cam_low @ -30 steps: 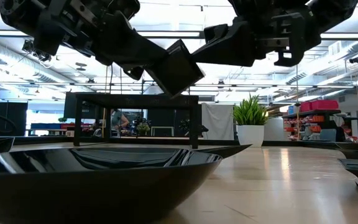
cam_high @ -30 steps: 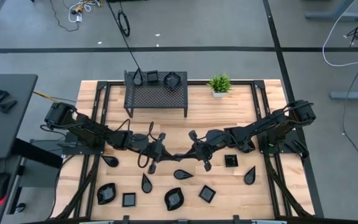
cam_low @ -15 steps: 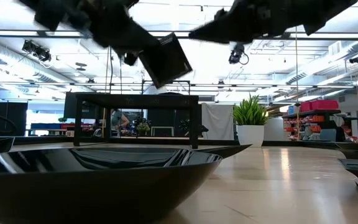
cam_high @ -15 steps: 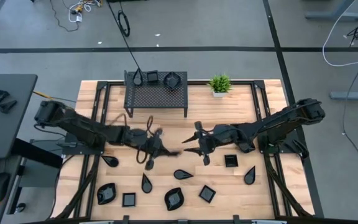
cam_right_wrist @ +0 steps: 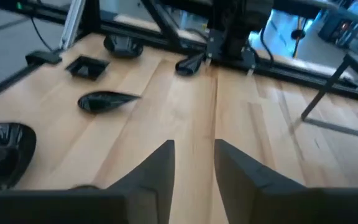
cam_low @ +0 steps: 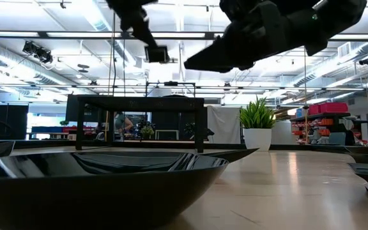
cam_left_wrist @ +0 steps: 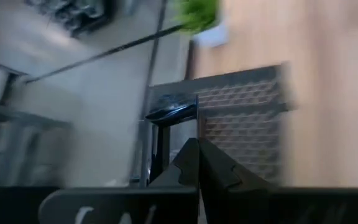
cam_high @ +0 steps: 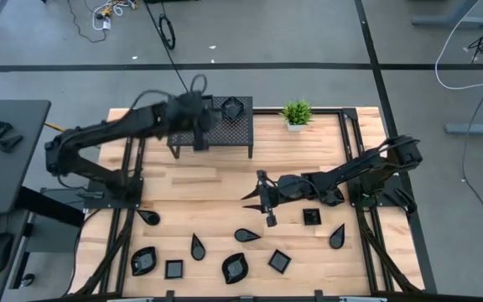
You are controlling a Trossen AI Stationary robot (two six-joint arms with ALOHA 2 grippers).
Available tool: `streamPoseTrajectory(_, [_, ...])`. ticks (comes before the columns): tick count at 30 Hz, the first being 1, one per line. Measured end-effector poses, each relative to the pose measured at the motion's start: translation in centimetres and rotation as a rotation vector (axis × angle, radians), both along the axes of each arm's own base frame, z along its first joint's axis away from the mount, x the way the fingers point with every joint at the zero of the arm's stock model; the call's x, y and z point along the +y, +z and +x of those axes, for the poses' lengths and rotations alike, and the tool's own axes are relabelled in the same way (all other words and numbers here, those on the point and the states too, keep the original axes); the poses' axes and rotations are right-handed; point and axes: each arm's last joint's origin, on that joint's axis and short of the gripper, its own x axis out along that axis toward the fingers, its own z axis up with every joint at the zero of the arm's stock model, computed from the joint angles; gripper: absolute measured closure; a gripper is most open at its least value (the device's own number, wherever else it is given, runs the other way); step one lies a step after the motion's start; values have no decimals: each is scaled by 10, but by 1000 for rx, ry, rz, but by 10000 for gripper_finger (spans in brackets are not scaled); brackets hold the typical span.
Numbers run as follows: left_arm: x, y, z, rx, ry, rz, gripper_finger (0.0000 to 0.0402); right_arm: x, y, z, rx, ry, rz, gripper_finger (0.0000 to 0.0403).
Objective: Pick & Place Mini shaped plates
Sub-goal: Stack the black square plate on top of the square plate on the shelf
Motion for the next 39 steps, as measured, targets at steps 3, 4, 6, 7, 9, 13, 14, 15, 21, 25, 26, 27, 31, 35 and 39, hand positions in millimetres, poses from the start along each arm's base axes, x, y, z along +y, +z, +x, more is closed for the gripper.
streamPoseTrajectory(3, [33, -8, -5, 79, 57, 54, 401, 0, 1, 1, -15, -1, 5, 297])
streamPoseTrajectory(4, [43, -11, -6, 92, 86, 52, 401, 0, 1, 1, -20, -1, 7, 300])
streamPoseTrajectory(6, [62, -18, -10, 119, 134, 35, 401, 1, 2, 1, -25, 0, 9, 305])
streamPoseTrajectory(7, [70, -21, -11, 128, 134, 23, 401, 1, 1, 1, -24, 2, 9, 307])
streamPoseTrajectory(9, [85, -28, -13, 136, 124, -3, 401, 2, 2, 1, -24, 5, 9, 311])
streamPoseTrajectory(13, [105, -35, -13, 124, 90, -6, 401, 3, 1, 0, -22, 8, 8, 316])
streamPoseTrajectory(14, [108, -38, -14, 128, 86, -12, 401, 3, 1, 0, -21, 8, 9, 317])
streamPoseTrajectory(15, [112, -41, -14, 136, 85, -22, 401, 4, 1, 0, -21, 8, 12, 317])
streamPoseTrajectory(21, [130, -54, -19, 181, 65, -39, 401, 5, 1, 0, -23, 12, 12, 317])
streamPoseTrajectory(25, [135, -56, -21, 182, 72, -44, 399, 5, 1, 0, -23, 12, 10, 317])
streamPoseTrajectory(26, [135, -56, -22, 184, 66, -57, 397, 5, 1, 0, -23, 13, 9, 317])
streamPoseTrajectory(27, [136, -57, -23, 182, 61, -70, 396, 5, 1, 0, -23, 13, 9, 317])
streamPoseTrajectory(31, [135, -57, -23, 158, 54, -98, 395, 5, 1, 0, -23, 13, 9, 317])
streamPoseTrajectory(35, [135, -57, -22, 147, 51, -110, 396, 5, 1, 0, -24, 13, 8, 317])
streamPoseTrajectory(39, [135, -57, -22, 136, 60, -120, 390, 5, 1, 0, -24, 13, 9, 317])
